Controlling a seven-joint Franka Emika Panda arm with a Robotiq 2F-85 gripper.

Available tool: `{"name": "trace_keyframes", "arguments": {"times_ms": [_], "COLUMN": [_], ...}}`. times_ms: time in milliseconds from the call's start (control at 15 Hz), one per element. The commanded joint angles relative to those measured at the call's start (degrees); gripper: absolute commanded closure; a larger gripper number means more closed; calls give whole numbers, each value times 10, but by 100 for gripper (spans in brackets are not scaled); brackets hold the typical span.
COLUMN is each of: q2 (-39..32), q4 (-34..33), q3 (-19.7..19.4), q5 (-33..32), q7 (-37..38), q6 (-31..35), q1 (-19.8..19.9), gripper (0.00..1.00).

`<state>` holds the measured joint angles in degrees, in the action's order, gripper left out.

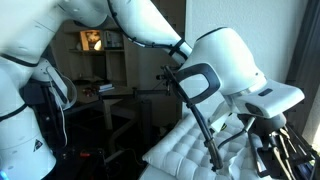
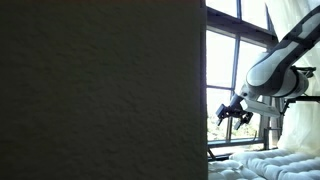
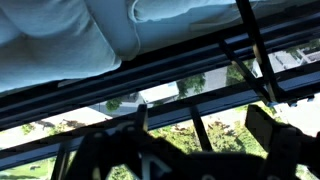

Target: Open the slot in the window screen

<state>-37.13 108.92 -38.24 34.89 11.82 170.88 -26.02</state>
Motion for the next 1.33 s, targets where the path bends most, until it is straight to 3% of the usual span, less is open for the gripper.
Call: {"name": "trace_keyframes", "arguments": {"times_ms": [0, 533, 600, 800, 1267], "q2": [0, 4, 31, 36, 30], "q4": [0, -3, 6, 1, -8], "q3": [0, 11, 64, 109, 159], "q5": [0, 0, -83, -157, -227], "q7": [0, -10, 34, 62, 90], "q6": [0, -9, 2, -5, -8], "q1": [0, 11, 61, 107, 170], "gripper": [0, 0, 0, 0, 0]}}
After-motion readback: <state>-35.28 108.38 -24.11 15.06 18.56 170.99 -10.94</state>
